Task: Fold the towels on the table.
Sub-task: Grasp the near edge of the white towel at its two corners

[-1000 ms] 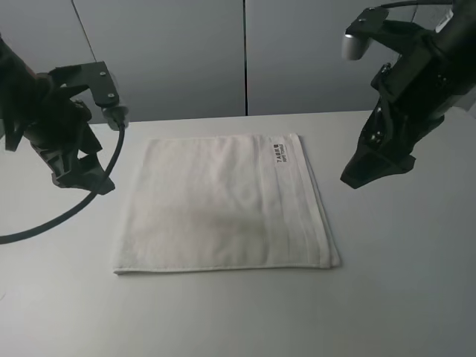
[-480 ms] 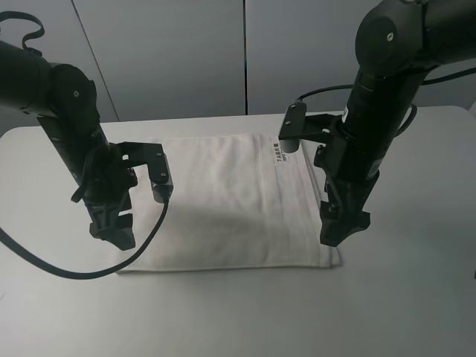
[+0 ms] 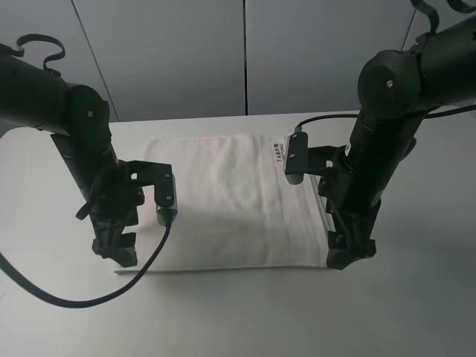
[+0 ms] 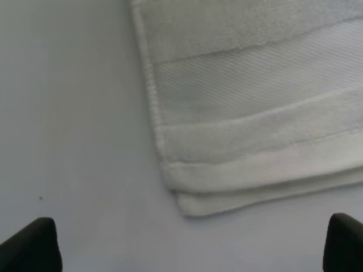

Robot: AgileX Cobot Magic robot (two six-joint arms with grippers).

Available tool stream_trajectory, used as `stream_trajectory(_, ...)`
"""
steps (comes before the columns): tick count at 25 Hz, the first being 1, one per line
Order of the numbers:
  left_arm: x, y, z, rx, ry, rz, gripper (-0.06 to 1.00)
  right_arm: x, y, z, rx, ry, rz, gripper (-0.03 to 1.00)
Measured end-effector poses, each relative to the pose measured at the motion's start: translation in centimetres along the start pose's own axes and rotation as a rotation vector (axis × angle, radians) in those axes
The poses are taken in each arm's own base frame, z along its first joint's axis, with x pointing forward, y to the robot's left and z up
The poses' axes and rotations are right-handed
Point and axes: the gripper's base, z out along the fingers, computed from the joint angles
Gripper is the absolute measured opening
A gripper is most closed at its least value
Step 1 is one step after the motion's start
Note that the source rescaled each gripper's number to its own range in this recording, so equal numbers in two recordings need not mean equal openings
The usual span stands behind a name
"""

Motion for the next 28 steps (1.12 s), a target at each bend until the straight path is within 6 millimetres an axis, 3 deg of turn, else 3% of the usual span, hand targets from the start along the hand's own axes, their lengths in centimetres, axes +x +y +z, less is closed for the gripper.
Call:
stream_trajectory(13, -0.4, 0.1, 2.6, 0.014, 0.048, 0.022, 0.99, -0.6, 0.2, 2.5, -0.041, 0.053, -0.028, 1.00)
stream_trajectory(28, -0.4, 0.1, 2.6, 0.009, 0.053, 0.008, 0.99, -1.5, 0.2, 4.8, -0.015, 0.070, -0.110, 1.00)
